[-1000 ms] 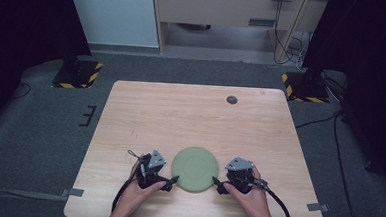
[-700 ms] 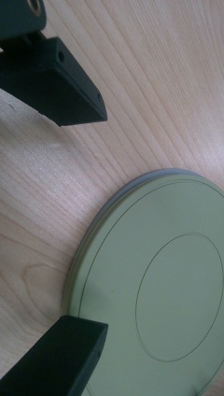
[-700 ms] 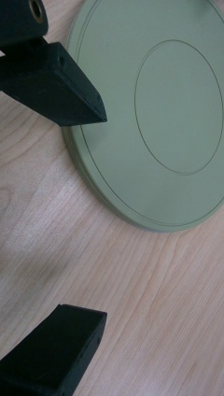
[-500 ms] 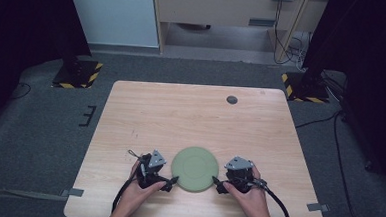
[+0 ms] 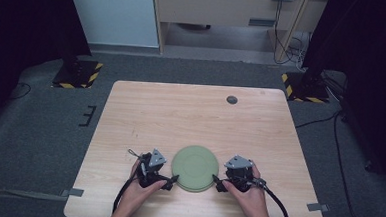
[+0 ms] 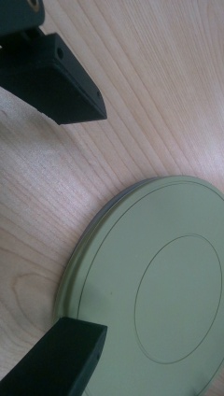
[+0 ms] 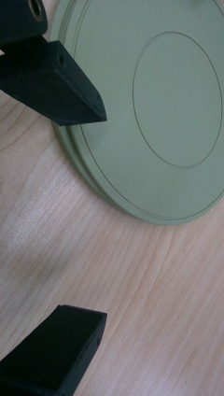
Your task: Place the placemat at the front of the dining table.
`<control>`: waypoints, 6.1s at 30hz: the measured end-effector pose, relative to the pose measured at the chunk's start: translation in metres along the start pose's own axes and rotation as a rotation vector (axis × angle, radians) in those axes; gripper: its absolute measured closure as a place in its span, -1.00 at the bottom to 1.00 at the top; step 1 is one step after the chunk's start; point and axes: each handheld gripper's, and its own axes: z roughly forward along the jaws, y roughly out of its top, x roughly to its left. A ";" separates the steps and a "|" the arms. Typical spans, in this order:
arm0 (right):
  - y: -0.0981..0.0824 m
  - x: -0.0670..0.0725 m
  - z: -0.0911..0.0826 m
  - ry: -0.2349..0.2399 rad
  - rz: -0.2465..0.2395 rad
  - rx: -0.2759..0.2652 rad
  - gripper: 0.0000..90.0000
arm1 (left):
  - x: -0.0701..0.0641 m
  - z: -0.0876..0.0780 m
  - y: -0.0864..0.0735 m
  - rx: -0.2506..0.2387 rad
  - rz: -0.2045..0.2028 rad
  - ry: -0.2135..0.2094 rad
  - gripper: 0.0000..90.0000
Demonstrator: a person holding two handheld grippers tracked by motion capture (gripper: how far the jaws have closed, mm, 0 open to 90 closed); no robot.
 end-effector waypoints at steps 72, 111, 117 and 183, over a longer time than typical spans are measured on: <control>0.001 -0.004 0.005 -0.042 0.026 -0.017 -0.89 | 0.003 0.006 0.002 -0.027 -0.029 0.042 -1.00; 0.002 -0.002 0.009 -0.040 0.035 -0.013 -0.92 | 0.007 0.010 0.005 -0.019 -0.023 0.063 -1.00; 0.003 -0.003 0.010 -0.041 0.038 -0.015 -0.92 | 0.008 0.011 0.006 -0.022 -0.027 0.063 -1.00; 0.007 -0.008 0.019 -0.088 0.087 -0.037 -0.92 | 0.013 0.017 0.012 -0.025 -0.042 0.090 -1.00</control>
